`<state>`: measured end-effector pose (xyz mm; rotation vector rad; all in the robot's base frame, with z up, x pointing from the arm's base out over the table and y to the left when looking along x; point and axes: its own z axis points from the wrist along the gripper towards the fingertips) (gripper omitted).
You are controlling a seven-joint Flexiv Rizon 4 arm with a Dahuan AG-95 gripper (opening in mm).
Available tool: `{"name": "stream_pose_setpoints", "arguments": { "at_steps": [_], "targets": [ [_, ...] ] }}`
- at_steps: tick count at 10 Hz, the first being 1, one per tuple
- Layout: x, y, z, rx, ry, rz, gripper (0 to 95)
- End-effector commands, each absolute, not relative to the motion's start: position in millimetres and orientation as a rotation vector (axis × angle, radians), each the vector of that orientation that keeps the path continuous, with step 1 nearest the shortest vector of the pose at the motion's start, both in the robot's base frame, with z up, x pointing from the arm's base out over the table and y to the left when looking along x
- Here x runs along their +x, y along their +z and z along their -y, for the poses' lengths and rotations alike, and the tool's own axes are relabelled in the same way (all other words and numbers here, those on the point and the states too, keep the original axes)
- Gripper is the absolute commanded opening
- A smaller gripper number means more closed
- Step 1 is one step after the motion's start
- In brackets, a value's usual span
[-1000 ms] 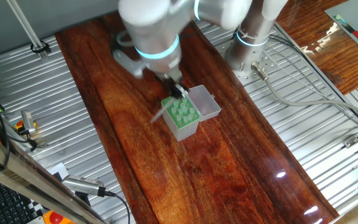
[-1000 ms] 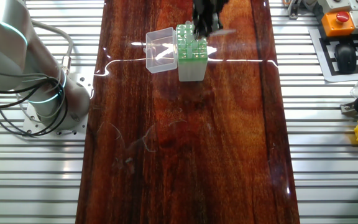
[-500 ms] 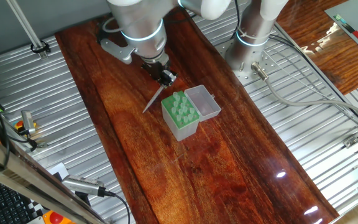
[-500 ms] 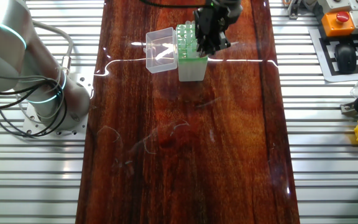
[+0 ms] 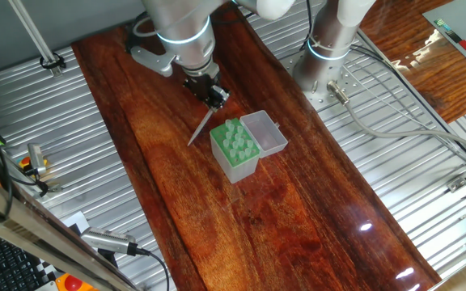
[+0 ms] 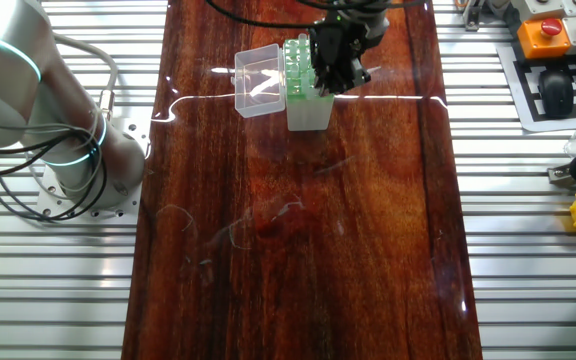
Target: Insert a large pipette tip into the holder for large pipette tips
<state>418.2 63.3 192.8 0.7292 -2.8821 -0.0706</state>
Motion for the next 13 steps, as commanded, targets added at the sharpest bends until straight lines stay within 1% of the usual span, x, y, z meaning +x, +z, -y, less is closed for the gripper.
{"name": "stream_pose_setpoints", "arguments": {
  "at_steps": [1, 3, 7, 11, 13],
  "targets": [
    [416.5, 193.4, -60.9, 0.598, 0.029, 2.884, 0.0],
    [413.5, 197.8, -49.3, 0.625, 0.066, 2.819, 0.0],
    [400.0, 208.9, -34.1, 0.668, 0.070, 2.773, 0.0],
    [398.9, 209.9, -32.1, 0.695, 0.095, 2.778, 0.0],
    [398.9, 209.9, -32.1, 0.727, 0.066, 2.780, 0.0]
  ]
}}
